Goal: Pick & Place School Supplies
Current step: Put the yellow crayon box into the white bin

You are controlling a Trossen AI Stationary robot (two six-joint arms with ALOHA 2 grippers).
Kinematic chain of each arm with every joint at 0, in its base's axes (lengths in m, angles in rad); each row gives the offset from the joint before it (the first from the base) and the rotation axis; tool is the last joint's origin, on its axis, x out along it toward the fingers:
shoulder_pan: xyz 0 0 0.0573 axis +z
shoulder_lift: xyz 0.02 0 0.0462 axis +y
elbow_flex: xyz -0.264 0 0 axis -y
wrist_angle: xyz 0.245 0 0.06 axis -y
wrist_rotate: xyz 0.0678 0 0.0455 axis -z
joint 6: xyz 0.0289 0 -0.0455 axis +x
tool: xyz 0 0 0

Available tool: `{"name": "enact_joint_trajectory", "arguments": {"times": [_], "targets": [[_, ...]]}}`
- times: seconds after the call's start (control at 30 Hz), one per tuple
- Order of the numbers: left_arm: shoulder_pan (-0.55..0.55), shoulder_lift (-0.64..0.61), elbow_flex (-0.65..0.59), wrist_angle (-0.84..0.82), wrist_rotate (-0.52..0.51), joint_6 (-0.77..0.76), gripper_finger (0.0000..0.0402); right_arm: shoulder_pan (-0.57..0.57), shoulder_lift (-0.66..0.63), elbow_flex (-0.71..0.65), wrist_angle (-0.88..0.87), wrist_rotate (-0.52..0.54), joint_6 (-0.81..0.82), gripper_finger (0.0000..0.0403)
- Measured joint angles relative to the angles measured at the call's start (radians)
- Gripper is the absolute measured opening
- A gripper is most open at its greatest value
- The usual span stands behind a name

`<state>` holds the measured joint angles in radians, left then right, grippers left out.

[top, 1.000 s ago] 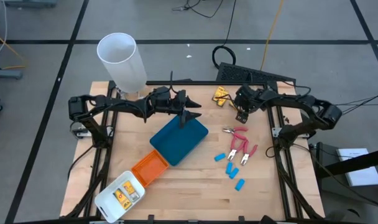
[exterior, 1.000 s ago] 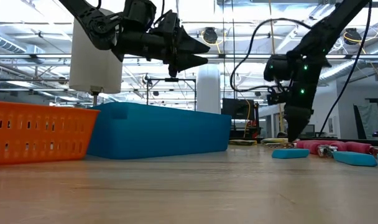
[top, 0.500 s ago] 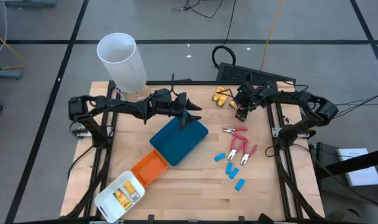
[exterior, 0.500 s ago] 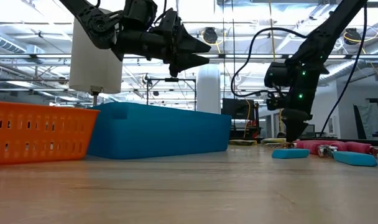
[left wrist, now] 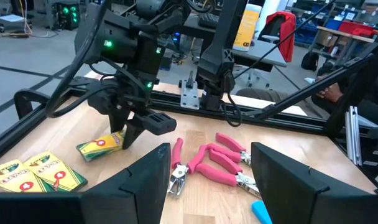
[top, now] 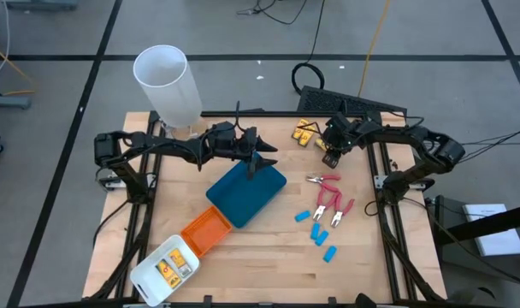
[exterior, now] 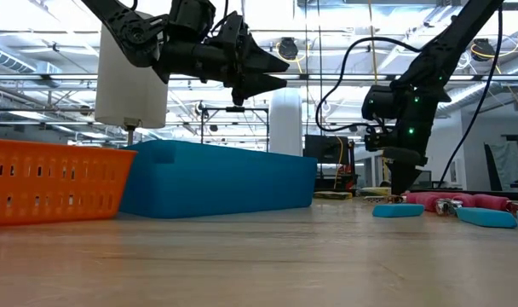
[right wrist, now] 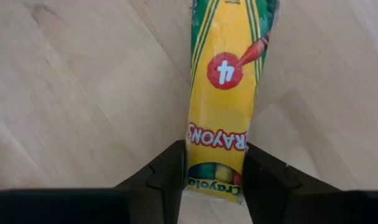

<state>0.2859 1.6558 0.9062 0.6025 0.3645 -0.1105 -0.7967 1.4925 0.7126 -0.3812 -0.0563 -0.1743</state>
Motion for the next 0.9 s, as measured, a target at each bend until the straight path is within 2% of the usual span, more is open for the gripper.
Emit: {"name": "enact_joint_trajectory", "arguments": {"times": [0.17, 0.33, 0.57, 0.77, 0.9], "targets": [[0.0, 0.0, 0.0, 0.0, 0.0, -0.01, 0.0228, 0.008, -0.033, -0.003, 0.008, 0.002, 0.006, 0.0123], [0.0, 0.0, 0.0, 0.0, -0.024, -0.053, 0.0228, 0.055, -0.132, -0.003, 0.036, 0.002, 0.019, 0.0122], [-0.007, 0.0, 0.0, 0.001, -0.113, -0.154, 0.0228, 0.212, -0.23, -0.003, 0.119, 0.008, 0.081, 0.0118], [-0.019, 0.005, 0.0, -0.004, -0.139, -0.386, 0.0227, 0.407, -0.23, -0.002, 0.259, 0.156, 0.108, 0.0118], [-0.019, 0.005, 0.0, -0.046, -0.189, -0.477, 0.0227, 0.523, -0.226, -0.002, 0.362, 0.268, 0.109, 0.0118]]}}
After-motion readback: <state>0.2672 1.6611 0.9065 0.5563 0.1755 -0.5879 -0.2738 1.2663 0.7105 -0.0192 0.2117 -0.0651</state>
